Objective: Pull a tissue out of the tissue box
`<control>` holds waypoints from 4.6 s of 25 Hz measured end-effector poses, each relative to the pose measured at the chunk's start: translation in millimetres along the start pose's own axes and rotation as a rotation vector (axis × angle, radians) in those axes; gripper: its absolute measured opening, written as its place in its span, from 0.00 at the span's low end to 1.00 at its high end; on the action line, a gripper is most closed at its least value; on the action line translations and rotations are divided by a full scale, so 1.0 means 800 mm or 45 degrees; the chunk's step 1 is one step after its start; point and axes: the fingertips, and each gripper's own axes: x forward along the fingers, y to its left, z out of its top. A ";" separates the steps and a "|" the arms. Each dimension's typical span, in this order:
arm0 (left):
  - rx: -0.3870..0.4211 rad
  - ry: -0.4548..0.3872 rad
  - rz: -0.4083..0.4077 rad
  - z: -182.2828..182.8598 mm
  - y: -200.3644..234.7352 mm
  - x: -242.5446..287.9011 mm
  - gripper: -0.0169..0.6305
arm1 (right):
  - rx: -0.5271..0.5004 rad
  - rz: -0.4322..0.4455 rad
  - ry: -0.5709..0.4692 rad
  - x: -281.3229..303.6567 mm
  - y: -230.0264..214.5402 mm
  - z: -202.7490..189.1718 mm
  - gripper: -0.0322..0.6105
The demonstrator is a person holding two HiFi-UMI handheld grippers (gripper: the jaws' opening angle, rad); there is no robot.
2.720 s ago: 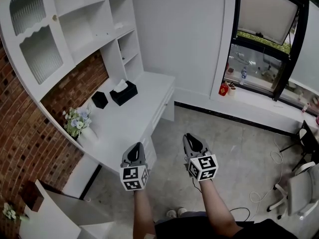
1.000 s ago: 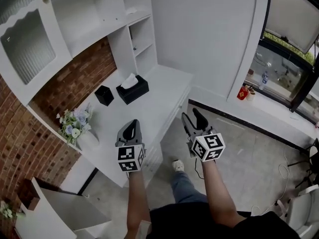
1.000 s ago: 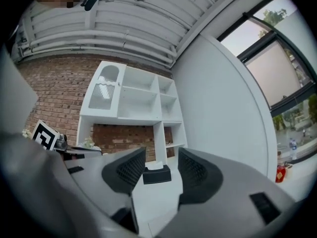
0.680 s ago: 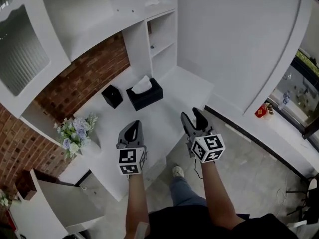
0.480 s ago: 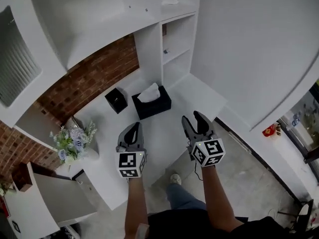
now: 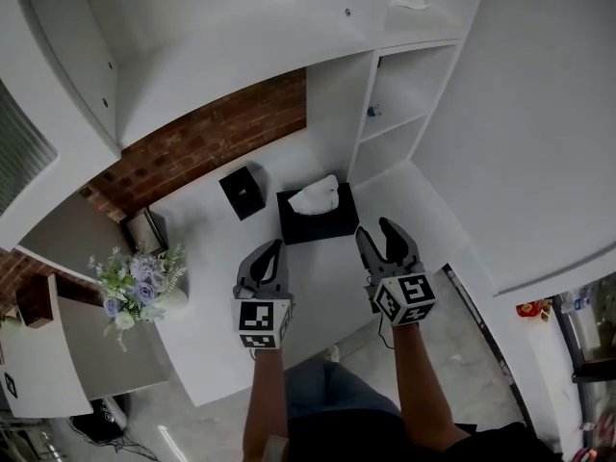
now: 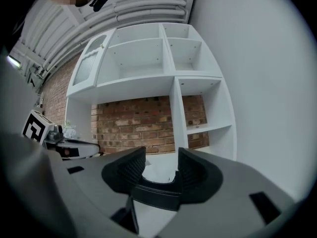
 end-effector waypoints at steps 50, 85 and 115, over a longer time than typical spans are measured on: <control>-0.101 0.148 0.058 -0.060 0.067 0.036 0.04 | -1.491 0.991 1.100 0.226 0.050 -0.190 0.26; -0.081 0.131 -0.012 -0.048 0.044 0.042 0.04 | -1.516 0.650 0.744 0.237 0.040 -0.078 0.05; 0.005 -0.043 -0.011 0.056 0.049 0.048 0.04 | 0.084 -0.068 -0.190 0.029 -0.046 0.124 0.05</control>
